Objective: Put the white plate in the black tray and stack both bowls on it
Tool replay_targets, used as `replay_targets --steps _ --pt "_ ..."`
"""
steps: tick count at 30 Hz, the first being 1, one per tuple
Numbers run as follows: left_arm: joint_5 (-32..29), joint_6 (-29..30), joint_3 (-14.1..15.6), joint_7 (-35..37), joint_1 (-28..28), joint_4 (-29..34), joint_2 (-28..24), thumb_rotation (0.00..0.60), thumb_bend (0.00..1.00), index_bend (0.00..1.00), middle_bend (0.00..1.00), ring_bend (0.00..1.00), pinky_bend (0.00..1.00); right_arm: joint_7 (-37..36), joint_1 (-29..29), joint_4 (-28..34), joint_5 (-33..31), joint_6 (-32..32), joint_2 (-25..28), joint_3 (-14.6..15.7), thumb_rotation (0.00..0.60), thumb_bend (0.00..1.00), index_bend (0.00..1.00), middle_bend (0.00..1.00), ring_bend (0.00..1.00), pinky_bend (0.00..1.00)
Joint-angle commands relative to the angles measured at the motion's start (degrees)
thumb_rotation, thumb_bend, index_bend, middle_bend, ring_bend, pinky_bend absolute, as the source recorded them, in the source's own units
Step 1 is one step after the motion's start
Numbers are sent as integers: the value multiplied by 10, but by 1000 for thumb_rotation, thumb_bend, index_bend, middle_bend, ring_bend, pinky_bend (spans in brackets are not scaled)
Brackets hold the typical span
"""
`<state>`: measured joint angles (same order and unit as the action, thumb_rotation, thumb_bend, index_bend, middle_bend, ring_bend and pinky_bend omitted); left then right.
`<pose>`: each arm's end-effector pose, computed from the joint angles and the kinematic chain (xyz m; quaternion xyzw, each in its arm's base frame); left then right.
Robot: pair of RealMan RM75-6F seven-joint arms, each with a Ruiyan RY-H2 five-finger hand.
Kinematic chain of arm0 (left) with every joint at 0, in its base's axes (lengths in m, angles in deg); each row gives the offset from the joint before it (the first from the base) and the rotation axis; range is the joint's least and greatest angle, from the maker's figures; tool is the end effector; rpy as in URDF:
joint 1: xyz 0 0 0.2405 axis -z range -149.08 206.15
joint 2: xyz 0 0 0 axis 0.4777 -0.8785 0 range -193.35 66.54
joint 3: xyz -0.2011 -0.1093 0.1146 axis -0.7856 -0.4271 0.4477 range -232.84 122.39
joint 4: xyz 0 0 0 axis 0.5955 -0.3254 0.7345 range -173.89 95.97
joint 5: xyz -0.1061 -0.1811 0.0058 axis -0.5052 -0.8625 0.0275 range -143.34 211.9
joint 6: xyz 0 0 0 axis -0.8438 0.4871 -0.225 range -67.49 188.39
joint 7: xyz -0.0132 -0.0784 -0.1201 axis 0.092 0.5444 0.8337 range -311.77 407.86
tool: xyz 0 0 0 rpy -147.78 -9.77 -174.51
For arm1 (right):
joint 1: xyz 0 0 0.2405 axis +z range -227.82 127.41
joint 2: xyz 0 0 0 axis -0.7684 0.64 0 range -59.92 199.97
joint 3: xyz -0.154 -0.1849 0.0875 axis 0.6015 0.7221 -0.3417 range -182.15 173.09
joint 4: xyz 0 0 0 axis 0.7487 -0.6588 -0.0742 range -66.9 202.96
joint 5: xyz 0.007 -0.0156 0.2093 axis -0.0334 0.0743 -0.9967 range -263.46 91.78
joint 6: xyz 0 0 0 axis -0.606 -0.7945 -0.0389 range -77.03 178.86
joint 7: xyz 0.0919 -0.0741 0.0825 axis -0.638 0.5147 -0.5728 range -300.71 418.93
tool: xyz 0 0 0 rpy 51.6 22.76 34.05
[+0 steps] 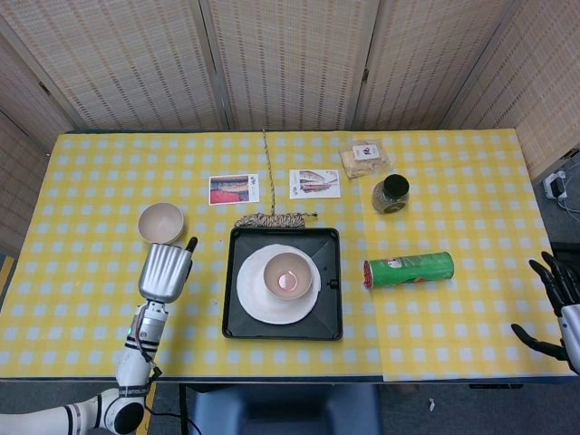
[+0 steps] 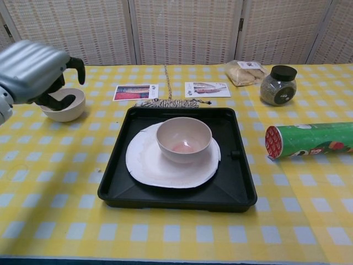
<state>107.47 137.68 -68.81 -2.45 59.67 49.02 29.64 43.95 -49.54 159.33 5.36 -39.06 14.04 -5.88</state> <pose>-0.1549 0.3122 0.0226 -0.6832 -0.1841 -0.3464 0.6159 -0.3196 -0.1526 0.2083 0.5770 -0.4040 0.4313 0.5638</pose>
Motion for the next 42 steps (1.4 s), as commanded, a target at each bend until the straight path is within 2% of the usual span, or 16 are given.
replay_targets --steps 1,5,11,15,23,36,42 --pt "-40 -10 -33 39 -5 -33 -23 600 409 451 1000 1000 1000 9 2 5 0 3 -3 -1 600 238 0 0 0 0" --pt "-93 -40 -52 68 0 -65 -25 600 351 468 1000 1000 1000 19 7 10 -6 14 -5 -3 600 238 0 0 0 0" --pt "-134 -84 -51 115 7 -113 -18 600 298 499 1000 1000 1000 27 11 13 -13 24 -6 -4 600 238 0 0 0 0" --pt "-134 -108 -34 137 13 -141 -9 600 297 515 1000 1000 1000 26 11 11 -12 22 -7 -5 600 238 0 0 0 0" --pt "-114 -135 -25 206 37 -217 28 600 298 515 1000 1000 1000 15 11 11 -11 28 -2 -2 600 238 0 0 0 0" --pt "-112 -188 -33 303 68 -346 69 600 303 513 1000 1000 1000 12 14 10 -20 39 -1 -2 600 238 0 0 0 0" --pt "-122 -220 -29 301 79 -389 81 600 321 534 1000 1000 1000 15 12 12 -35 38 -2 -8 600 238 0 0 0 0"
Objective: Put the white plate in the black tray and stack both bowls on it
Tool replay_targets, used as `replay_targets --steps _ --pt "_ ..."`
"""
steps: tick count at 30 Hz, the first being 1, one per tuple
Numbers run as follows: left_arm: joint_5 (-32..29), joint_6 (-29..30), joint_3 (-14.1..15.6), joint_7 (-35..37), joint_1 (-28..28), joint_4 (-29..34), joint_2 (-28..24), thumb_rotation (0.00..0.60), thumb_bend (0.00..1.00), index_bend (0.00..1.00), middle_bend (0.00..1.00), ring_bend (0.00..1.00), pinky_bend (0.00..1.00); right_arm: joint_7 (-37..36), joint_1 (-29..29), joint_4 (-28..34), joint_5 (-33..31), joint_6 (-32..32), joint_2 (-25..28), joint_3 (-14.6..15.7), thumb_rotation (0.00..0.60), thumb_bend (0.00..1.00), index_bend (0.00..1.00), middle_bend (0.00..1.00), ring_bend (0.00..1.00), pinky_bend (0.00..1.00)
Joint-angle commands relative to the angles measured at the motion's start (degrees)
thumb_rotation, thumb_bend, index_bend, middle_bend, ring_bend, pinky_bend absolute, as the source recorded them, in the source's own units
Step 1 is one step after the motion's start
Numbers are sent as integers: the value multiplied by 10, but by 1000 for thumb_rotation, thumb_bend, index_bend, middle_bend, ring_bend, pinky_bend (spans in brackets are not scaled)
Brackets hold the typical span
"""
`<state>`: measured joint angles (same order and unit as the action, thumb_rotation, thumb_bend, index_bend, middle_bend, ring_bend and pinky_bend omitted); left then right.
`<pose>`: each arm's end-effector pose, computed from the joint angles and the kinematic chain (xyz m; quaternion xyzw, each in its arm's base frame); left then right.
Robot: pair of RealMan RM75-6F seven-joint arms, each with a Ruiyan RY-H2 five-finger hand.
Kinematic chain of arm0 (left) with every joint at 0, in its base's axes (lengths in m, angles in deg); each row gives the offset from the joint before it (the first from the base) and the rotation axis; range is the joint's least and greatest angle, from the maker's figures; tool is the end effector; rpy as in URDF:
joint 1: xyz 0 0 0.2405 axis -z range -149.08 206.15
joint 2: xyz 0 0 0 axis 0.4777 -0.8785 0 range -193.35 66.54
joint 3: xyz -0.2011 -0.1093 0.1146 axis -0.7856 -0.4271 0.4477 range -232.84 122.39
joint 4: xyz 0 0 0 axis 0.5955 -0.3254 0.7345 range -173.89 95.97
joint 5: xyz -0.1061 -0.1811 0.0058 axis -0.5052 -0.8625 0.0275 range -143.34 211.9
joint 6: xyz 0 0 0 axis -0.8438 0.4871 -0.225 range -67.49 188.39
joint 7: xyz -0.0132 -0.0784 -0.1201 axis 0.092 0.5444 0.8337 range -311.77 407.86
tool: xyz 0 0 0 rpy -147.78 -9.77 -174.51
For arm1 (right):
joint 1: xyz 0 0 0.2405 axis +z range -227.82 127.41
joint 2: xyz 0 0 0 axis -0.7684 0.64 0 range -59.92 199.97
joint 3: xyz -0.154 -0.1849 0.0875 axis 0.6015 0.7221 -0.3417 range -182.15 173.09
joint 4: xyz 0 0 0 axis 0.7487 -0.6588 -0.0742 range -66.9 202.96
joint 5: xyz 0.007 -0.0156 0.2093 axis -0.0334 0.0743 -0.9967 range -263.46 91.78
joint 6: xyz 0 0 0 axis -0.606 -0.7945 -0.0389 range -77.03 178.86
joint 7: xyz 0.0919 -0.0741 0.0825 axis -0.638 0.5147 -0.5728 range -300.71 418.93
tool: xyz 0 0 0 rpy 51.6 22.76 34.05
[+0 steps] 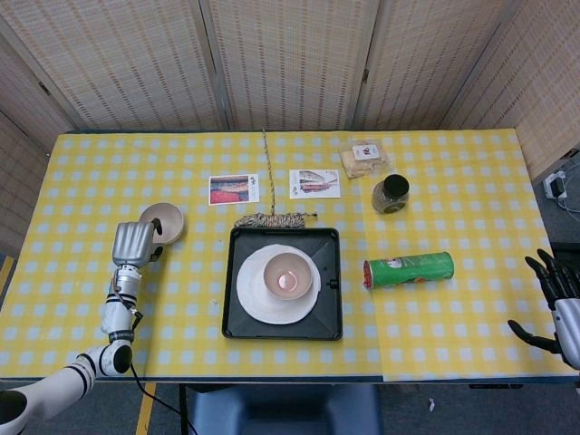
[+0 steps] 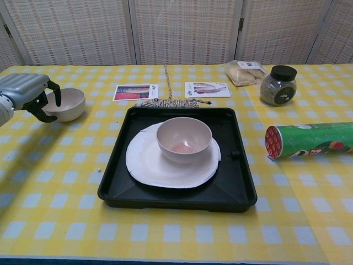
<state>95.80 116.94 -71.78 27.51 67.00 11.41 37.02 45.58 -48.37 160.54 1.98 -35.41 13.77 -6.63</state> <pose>-0.2563 0.4007 0.0066 -0.6468 -0.3457 -0.2925 0.6137 -0.3233 -0.1620 0.2027 0.5692 -0.4224 0.4128 0.5721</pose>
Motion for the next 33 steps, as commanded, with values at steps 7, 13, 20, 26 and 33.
replay_targets --steps 7,13,20,26,33 --pt "0 -23 3 21 17 -50 27 600 374 565 1000 1000 1000 -5 1 -1 -1 4 3 -1 600 238 0 0 0 0" --pt "15 -7 6 38 18 -66 38 600 460 617 1000 1000 1000 1 2 -1 -5 8 2 -2 600 239 0 0 0 0" --pt "41 39 16 40 4 -27 22 600 468 624 1000 1000 1000 7 3 2 1 9 0 1 600 238 0 0 0 0" --pt "69 95 40 -20 -20 82 -16 600 469 623 1000 1000 1000 14 3 4 10 10 -1 5 600 238 0 0 0 0" --pt "118 163 76 -111 -45 262 -55 600 469 635 1000 1000 1000 14 1 10 27 2 1 12 600 238 0 0 0 0"
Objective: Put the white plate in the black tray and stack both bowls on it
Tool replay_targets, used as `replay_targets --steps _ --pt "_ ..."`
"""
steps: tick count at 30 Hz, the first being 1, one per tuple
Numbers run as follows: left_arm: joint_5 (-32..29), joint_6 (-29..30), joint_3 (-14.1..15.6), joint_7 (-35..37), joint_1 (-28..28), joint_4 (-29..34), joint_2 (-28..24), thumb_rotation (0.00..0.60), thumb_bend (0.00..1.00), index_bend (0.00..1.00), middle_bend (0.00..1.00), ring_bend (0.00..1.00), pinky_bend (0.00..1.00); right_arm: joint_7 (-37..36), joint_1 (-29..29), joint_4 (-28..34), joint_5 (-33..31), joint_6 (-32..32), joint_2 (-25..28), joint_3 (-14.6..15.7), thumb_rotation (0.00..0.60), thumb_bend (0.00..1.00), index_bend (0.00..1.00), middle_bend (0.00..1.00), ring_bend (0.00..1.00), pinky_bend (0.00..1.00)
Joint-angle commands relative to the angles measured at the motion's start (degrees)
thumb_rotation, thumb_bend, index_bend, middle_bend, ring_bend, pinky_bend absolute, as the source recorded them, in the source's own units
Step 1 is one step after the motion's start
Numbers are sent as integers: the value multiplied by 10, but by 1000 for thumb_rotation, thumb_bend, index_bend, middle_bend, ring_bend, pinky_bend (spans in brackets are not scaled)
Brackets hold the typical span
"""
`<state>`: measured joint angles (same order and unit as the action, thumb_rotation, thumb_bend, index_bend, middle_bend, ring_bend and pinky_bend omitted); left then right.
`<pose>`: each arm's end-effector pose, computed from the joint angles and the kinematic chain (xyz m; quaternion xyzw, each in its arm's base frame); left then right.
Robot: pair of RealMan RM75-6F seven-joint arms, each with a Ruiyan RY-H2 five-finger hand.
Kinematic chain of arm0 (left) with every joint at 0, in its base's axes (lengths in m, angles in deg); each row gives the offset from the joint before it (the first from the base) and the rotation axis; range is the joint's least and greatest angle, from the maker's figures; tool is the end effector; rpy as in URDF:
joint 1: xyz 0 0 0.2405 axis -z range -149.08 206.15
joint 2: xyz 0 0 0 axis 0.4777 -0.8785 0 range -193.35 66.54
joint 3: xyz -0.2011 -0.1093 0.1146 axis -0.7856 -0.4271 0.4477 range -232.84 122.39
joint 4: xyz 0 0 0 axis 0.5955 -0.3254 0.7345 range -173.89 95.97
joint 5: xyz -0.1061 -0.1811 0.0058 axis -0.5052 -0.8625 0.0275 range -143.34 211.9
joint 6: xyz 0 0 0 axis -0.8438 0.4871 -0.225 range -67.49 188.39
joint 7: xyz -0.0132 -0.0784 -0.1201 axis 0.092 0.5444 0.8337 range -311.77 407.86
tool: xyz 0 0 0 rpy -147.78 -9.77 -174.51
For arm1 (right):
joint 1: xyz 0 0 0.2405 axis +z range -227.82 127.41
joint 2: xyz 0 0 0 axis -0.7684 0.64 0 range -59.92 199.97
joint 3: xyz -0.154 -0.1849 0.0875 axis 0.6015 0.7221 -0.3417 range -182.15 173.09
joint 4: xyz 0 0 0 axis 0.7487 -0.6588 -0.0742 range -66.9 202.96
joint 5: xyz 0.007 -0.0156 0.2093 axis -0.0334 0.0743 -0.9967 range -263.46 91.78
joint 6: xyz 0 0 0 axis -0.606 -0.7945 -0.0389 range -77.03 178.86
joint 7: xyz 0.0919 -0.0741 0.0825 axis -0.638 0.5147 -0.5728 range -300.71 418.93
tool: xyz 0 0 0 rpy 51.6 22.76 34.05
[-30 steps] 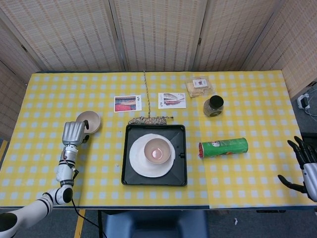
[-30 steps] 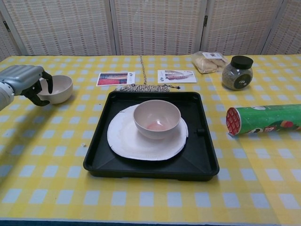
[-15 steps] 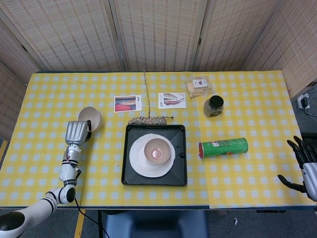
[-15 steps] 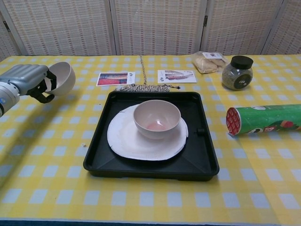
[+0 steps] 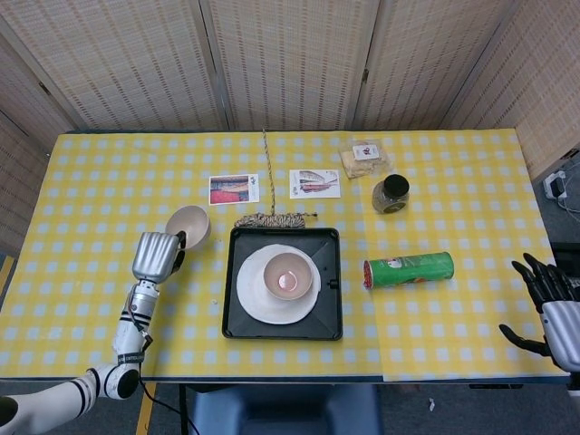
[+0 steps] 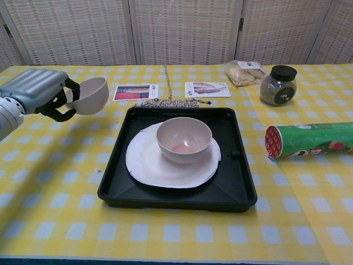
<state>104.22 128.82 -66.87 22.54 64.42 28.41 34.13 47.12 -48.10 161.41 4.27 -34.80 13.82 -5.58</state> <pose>-0.2014 0.3539 -0.0054 -0.6850 -0.2788 -0.3626 0.5671 -0.3172 -0.1594 0.1947 0.5903 -0.4203 0.4057 0.5570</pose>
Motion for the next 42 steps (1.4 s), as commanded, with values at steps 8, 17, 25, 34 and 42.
replay_targets --steps 8,17,25,34,42 --pt "86 86 51 -155 -22 202 -11 600 469 635 1000 1000 1000 -19 -10 -2 34 -26 7 13 600 238 0 0 0 0" --pt "88 67 47 -221 -3 204 56 600 469 629 1000 1000 1000 -41 -19 -11 61 -51 11 24 600 238 0 0 0 0" --pt "74 54 14 -239 23 148 120 600 469 632 1000 1000 1000 -50 -21 -17 65 -55 13 29 600 238 0 0 0 0" --pt "71 36 9 -229 38 87 156 600 470 621 1000 1000 1000 -56 -22 -22 64 -55 16 31 600 238 0 0 0 0" --pt "72 26 7 -231 48 56 174 600 471 610 1000 1000 1000 -61 -19 -22 57 -48 18 29 600 238 0 0 0 0"
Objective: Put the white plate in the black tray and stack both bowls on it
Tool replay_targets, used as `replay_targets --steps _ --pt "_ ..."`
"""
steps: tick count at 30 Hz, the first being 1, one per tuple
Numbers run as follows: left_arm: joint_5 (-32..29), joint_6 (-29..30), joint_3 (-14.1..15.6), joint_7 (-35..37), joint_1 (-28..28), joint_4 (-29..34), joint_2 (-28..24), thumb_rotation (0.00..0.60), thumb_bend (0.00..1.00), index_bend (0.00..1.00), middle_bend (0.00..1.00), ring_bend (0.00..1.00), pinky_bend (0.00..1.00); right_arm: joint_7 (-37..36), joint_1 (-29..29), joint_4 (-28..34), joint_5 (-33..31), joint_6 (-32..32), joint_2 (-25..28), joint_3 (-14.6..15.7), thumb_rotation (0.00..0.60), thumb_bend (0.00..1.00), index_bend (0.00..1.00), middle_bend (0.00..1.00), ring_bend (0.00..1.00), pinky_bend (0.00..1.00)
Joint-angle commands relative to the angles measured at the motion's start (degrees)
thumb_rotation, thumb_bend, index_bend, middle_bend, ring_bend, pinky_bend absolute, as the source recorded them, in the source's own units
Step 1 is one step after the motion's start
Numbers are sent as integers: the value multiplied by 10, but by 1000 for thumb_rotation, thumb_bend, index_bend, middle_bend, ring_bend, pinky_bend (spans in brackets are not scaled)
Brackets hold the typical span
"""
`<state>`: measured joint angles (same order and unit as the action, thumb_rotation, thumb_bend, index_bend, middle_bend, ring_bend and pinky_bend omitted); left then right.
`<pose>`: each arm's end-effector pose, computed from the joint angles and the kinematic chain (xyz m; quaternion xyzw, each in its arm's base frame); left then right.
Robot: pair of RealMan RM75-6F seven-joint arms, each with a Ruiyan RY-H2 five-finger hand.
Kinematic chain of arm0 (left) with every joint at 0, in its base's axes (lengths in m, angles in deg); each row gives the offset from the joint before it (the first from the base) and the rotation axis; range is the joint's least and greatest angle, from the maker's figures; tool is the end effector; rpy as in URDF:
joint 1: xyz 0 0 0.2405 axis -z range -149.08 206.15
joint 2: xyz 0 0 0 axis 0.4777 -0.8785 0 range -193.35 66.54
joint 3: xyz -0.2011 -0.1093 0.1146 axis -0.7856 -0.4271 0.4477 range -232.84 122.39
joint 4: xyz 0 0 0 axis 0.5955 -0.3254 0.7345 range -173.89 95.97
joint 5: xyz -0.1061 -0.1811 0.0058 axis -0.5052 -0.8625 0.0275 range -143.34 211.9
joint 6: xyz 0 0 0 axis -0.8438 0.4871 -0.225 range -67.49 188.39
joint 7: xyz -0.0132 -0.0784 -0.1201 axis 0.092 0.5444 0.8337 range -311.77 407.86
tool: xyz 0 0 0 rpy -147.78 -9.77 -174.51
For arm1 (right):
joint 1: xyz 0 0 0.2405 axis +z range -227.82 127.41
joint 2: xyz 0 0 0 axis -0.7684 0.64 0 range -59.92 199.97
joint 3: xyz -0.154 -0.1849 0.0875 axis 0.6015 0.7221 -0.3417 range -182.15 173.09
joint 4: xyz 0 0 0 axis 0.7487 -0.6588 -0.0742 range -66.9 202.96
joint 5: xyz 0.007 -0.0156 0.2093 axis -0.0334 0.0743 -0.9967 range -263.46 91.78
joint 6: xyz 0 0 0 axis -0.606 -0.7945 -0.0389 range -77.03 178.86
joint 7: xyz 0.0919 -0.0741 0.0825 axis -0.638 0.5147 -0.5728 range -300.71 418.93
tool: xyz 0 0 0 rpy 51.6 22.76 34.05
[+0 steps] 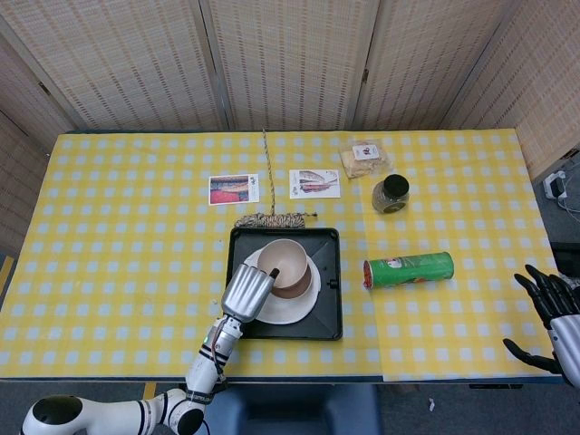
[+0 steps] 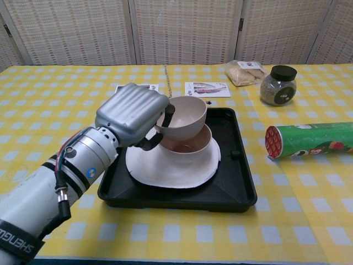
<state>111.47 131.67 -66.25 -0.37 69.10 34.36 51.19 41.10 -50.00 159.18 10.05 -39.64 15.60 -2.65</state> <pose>-0.0679 0.2896 -0.0971 -0.7502 -0.1697 -0.4043 0.4950 -0.3162 -0.1375 0.2054 0.6026 -0.4185 0.4284 0.5275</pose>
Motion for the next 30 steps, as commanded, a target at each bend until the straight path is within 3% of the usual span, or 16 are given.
replay_targets --steps 1,11,18,21,24,30 --pt "0 -3 2 -3 1 -6 4 600 471 609 1000 1000 1000 -1 0 0 -1 1 1 0 600 238 0 0 0 0" --pt "7 0 14 -19 0 -19 17 600 470 584 1000 1000 1000 -4 2 -2 0 1 2 -1 600 238 0 0 0 0" --pt "11 4 19 -26 -4 -20 14 600 470 520 1000 1000 1000 2 3 2 -1 5 4 0 600 238 0 0 0 0" --pt "21 15 22 -23 -9 -7 5 600 412 456 1000 1000 1000 3 2 2 -1 3 2 0 600 238 0 0 0 0" --pt "31 36 28 -20 -26 41 -31 600 340 358 1000 1000 1000 6 2 1 4 0 1 1 600 239 0 0 0 0" --pt "8 79 21 -5 -83 183 -171 600 329 298 1000 1000 1000 -1 4 0 22 0 1 10 600 238 0 0 0 0"
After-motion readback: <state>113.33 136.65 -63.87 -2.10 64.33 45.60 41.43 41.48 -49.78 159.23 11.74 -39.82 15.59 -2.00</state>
